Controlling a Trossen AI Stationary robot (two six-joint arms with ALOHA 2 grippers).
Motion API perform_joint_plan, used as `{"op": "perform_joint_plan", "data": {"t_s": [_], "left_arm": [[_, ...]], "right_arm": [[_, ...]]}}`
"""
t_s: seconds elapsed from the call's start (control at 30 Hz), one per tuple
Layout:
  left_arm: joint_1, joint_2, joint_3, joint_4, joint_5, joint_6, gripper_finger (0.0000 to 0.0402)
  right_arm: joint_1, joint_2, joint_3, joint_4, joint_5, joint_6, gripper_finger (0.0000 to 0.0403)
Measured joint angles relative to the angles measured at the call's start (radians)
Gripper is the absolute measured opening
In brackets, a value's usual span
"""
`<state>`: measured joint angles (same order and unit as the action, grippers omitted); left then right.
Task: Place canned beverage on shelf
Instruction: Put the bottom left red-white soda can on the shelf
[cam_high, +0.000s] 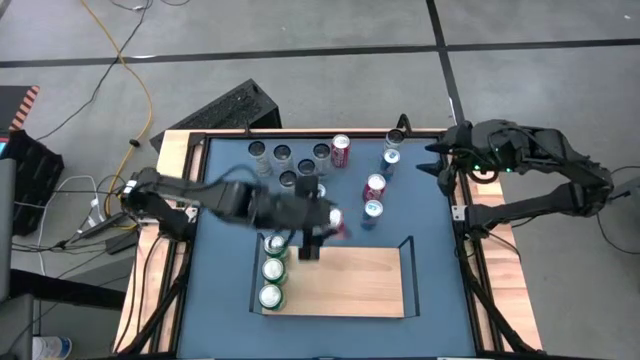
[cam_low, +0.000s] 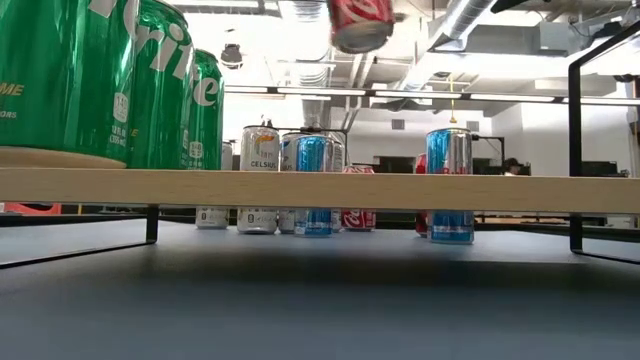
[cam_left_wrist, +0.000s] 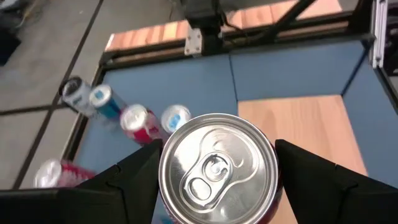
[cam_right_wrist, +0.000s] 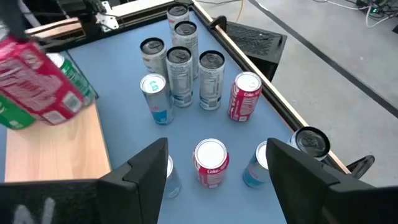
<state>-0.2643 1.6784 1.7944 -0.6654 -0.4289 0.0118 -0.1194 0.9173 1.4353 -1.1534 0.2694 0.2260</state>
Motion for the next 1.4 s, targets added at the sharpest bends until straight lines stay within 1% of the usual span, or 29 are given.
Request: {"op": "perform_joint_plan", "data": {"t_s": [0.13,0.2,0.27,0.33,0.43,0.57,0.7,0.9,0.97,1.1,1.17,1.27,1.4], "left_arm": [[-0.116,0.012,0.0,-0.007,-0.19,-0.085,0.0262],[-0.157,0.028,0.001,-0.006,-0.249,-0.152,0.0262],[-0.203,0.045,0.001,-0.019,-0.279,-0.225,0.0262],[-0.233,0.065,0.0,-0.05,-0.281,-0.279,0.0262],[-0.276,0.077,0.0,-0.076,-0.283,-0.32,0.0262],[-0.304,0.087,0.0,-0.108,-0.283,-0.373,0.0262],[-0.337,0.102,0.0,-0.187,-0.268,-0.43,0.0262],[-0.395,0.106,0.0,-0.174,-0.259,-0.455,0.0262],[-0.41,0.108,-0.025,-0.135,-0.265,-0.46,0.0262],[-0.425,0.106,-0.125,-0.013,-0.266,-0.466,0.0262],[-0.425,0.091,-0.161,-0.001,-0.269,-0.471,0.0262],[-0.425,0.065,-0.182,0.01,-0.284,-0.477,0.0262],[-0.423,0.053,-0.232,0.073,-0.262,-0.477,0.0262]], "right_arm": [[0.023,0.006,0.0,0.0,-0.004,-0.039,0.0256],[0.034,0.005,0.0,0.0,-0.008,-0.041,0.0256],[0.041,0.005,0.0,0.0,-0.008,-0.048,0.0256],[0.049,0.005,0.0,0.0,-0.008,-0.051,0.0256],[0.055,0.005,0.0,0.002,-0.008,-0.051,0.0256],[0.056,0.005,0.0,0.002,-0.008,-0.035,0.0256],[0.056,0.005,0.0,0.002,-0.008,-0.003,0.0256],[0.056,0.005,0.0,0.003,-0.004,0.027,0.0256],[0.056,0.005,0.0,0.003,0.0,0.039,0.0256],[0.056,0.005,0.0,0.002,-0.001,0.059,0.0256],[0.056,0.005,0.0,0.002,-0.001,0.063,0.0256],[0.056,0.005,0.0,0.002,-0.001,0.065,0.0256],[0.056,0.005,0.0,0.002,-0.001,0.065,0.0256]]}}
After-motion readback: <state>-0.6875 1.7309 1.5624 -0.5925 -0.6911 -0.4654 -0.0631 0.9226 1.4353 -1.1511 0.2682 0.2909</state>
